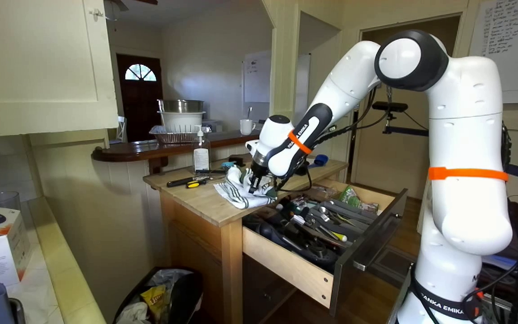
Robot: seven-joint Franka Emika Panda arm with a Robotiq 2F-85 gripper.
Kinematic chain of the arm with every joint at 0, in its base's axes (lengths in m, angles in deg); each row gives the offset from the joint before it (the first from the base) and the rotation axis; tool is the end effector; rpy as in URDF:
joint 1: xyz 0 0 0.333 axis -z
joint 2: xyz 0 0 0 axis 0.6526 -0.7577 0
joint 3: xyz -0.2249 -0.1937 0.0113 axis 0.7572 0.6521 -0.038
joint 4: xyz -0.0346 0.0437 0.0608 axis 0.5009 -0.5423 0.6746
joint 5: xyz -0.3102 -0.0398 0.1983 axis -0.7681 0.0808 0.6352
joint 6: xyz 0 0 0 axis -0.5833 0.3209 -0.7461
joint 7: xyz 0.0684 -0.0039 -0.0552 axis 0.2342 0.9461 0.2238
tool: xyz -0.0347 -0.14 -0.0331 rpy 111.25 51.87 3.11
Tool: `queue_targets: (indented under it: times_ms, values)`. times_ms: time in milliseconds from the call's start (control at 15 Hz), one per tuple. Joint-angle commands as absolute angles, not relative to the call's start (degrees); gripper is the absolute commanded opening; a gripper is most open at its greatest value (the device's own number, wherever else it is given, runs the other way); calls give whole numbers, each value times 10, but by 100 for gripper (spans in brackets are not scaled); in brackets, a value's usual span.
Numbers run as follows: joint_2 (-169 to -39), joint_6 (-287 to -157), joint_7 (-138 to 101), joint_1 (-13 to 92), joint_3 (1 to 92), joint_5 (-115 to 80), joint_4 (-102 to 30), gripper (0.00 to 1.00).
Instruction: Fold the tea towel and move it to the right
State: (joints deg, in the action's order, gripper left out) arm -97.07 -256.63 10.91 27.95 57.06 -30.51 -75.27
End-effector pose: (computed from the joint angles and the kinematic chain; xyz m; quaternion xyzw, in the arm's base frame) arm 0.5662 -0.0013 0.2957 0.9126 0.3222 0.2141 0.1323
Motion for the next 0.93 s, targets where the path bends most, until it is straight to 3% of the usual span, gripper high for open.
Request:
queue_targets:
  times_ms: [0,333,600,667,733,867]
  values:
    - [-948,-2522,193,296,527,-244,-785,2]
    - [-946,-2478,319,312,492,-169,-785,2]
    - [-958,-2480,362,392,419,-160,-770,2]
    - [-960,-2481,366,401,411,-151,-767,34]
    - [-961,-2483,372,408,405,-146,-763,35]
    - [-958,-2485,364,419,394,-120,-755,48]
